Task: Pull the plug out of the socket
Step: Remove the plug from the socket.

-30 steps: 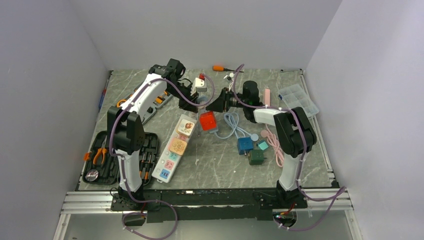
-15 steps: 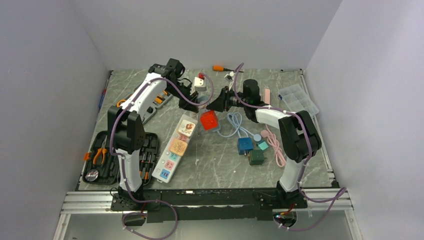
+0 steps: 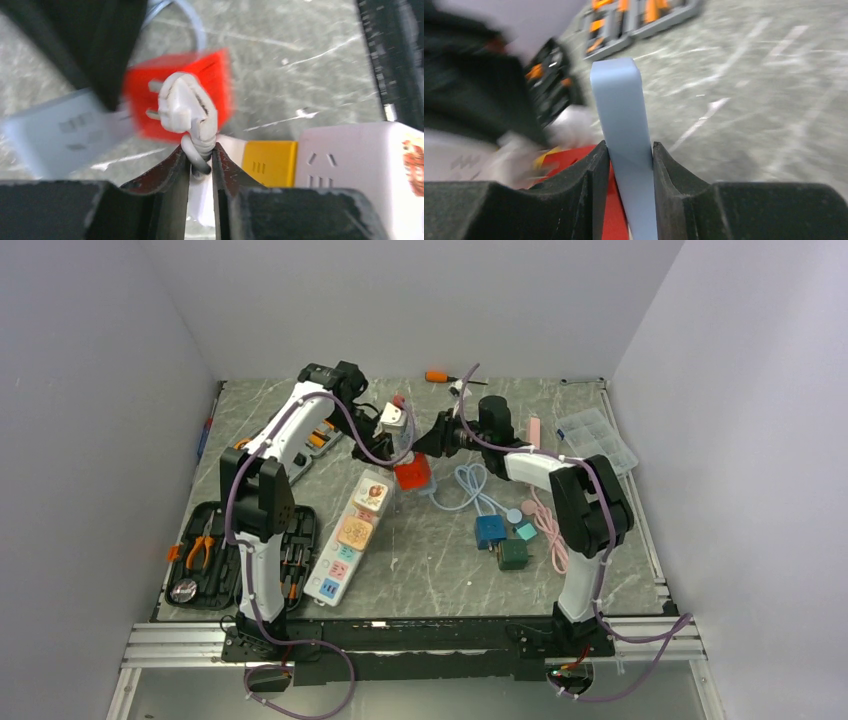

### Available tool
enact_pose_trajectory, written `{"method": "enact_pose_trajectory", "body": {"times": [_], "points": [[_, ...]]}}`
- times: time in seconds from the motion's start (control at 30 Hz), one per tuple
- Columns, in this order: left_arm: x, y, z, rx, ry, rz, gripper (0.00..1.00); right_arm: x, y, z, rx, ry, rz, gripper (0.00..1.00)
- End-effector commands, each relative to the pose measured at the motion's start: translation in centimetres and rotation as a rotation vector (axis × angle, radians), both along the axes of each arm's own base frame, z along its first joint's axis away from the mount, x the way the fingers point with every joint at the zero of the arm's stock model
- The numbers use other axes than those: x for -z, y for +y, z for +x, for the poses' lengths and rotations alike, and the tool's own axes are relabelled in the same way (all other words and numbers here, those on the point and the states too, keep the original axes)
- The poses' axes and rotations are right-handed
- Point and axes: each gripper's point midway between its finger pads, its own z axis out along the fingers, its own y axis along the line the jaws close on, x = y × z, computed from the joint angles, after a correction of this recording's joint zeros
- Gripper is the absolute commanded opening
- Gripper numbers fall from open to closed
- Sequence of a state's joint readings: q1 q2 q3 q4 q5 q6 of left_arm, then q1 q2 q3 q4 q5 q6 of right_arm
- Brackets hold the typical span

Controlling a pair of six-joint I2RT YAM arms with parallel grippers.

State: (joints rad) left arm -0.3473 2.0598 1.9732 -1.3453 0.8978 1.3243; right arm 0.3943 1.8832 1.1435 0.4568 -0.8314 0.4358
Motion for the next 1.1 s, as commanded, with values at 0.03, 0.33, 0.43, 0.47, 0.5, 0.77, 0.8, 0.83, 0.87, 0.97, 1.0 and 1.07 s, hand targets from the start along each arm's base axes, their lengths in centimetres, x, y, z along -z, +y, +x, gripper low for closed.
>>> {"method": "enact_pose_trajectory", "body": {"times": [0.03,0.33,0.43,0.47,0.5,0.77,0.8,0.83,0.87,0.97,1.0,1.07], "points": [[-5.5,-2.9,-7.2,0.132,0.149,-0.208,0.0,-1.5,-4.8,10.0,0.422,-0.143,-0.033,0.0],[-4.7,-2.4,-6.5,0.118,0.13,-0.17,0.0,-2.3,-5.0,10.3,0.436,-0.15,-0.013,0.0],[-3.9,-1.9,-5.0,0.086,0.094,-0.155,0.0,-2.2,-5.6,9.3,0.427,-0.147,-0.019,0.0],[-3.6,-1.6,-4.4,0.066,0.082,-0.148,0.0,-2.2,-6.0,8.9,0.43,-0.142,-0.017,0.0],[-3.3,-1.2,-3.7,0.047,0.071,-0.145,0.0,-2.1,-6.3,8.5,0.433,-0.137,-0.011,0.0],[1.3,1.8,4.3,-0.168,-0.095,0.027,0.0,-2.7,-7.9,6.1,0.456,-0.128,-0.002,0.0],[1.9,2.2,5.3,-0.197,-0.124,0.057,0.0,-2.9,-8.1,5.9,0.459,-0.126,-0.002,0.0],[2.4,2.5,6.4,-0.227,-0.161,0.079,0.0,-3.1,-8.1,5.7,0.46,-0.123,-0.002,0.0],[2.7,2.8,7.2,-0.251,-0.184,0.097,0.0,-3.2,-8.2,5.5,0.462,-0.12,-0.002,0.0],[3.7,3.7,9.1,-0.343,-0.218,0.153,0.06,-3.6,-8.4,5.0,0.468,-0.115,-0.003,0.0],[4.0,3.8,9.3,-0.365,-0.205,0.164,0.19,-3.8,-8.5,4.8,0.469,-0.117,-0.003,0.0],[4.2,4.0,9.5,-0.401,-0.185,0.18,0.47,-4.0,-8.6,4.5,0.468,-0.115,-0.001,0.0]]}}
